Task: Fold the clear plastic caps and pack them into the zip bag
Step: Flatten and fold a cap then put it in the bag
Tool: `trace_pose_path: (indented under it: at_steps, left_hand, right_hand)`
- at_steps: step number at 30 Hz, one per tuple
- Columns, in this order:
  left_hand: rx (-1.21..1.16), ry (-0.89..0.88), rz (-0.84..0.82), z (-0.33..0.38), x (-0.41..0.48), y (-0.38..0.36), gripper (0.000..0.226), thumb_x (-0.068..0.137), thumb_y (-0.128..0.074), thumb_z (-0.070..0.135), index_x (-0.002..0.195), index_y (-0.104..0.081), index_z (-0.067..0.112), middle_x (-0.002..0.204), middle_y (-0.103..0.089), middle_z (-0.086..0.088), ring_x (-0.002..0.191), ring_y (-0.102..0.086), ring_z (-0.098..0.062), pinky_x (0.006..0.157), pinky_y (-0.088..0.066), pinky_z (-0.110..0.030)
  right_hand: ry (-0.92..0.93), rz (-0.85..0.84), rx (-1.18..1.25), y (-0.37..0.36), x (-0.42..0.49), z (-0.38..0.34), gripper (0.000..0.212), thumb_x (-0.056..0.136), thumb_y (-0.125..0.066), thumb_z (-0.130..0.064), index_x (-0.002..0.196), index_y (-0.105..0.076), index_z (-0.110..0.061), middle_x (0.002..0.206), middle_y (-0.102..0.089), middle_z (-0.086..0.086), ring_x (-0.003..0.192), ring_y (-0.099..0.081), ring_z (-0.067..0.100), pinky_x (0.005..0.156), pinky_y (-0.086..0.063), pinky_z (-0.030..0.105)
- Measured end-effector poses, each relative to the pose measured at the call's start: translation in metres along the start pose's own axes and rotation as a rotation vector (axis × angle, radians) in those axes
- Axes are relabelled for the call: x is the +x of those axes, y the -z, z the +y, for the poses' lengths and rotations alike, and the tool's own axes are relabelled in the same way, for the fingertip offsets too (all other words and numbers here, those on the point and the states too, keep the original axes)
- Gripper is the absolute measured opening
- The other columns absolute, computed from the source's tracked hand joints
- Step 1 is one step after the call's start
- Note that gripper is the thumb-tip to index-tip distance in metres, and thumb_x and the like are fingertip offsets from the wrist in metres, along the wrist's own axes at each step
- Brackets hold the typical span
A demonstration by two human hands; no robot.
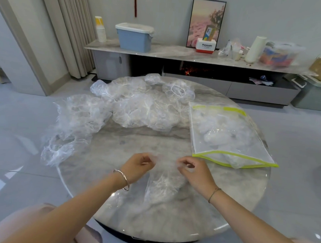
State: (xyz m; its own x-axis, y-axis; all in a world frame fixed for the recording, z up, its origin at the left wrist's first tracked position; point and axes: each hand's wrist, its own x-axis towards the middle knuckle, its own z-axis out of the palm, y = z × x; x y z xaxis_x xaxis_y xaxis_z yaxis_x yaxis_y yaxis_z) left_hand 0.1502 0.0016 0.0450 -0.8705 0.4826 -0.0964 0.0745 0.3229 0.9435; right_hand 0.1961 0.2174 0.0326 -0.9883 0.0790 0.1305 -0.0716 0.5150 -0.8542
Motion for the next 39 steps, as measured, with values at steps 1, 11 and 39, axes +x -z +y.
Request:
trace_pose_path:
  at_steps: [1, 11, 39]
  left_hand:
    - [0.11, -0.036, -0.036, -0.003, -0.002, 0.0, 0.039, 0.087, -0.05, -0.007, 0.112, -0.067, 0.018, 0.117, -0.065, 0.006, 0.109, -0.058, -0.007, 0.1, -0.041, -0.023]
    - [0.575, -0.175, -0.067, -0.021, -0.005, -0.001, 0.053, 0.088, -0.039, -0.001, 0.128, -0.054, 0.029, 0.139, -0.044, 0.012, 0.128, -0.037, -0.006, 0.109, -0.025, -0.018]
    - [0.722, -0.121, 0.079, -0.031, -0.008, -0.021, 0.046, 0.082, -0.041, 0.06, 0.08, -0.066, 0.022, 0.07, -0.057, 0.01, 0.074, -0.054, -0.011, 0.069, -0.031, -0.015]
  right_hand:
    - [0.064, -0.028, -0.099, 0.002, -0.002, 0.005, 0.032, 0.081, -0.068, -0.003, 0.083, -0.069, -0.035, 0.093, -0.068, -0.018, 0.091, -0.059, -0.006, 0.084, -0.042, 0.011]
    - [0.148, -0.209, -0.365, 0.01, -0.018, 0.015, 0.04, 0.085, -0.048, -0.031, 0.122, -0.06, -0.035, 0.138, -0.04, -0.021, 0.13, -0.035, 0.002, 0.114, -0.017, 0.025]
    - [0.166, -0.096, -0.305, -0.026, -0.023, 0.024, 0.028, 0.084, -0.053, -0.045, 0.073, -0.066, -0.021, 0.075, -0.062, -0.012, 0.073, -0.056, 0.006, 0.075, -0.041, 0.022]
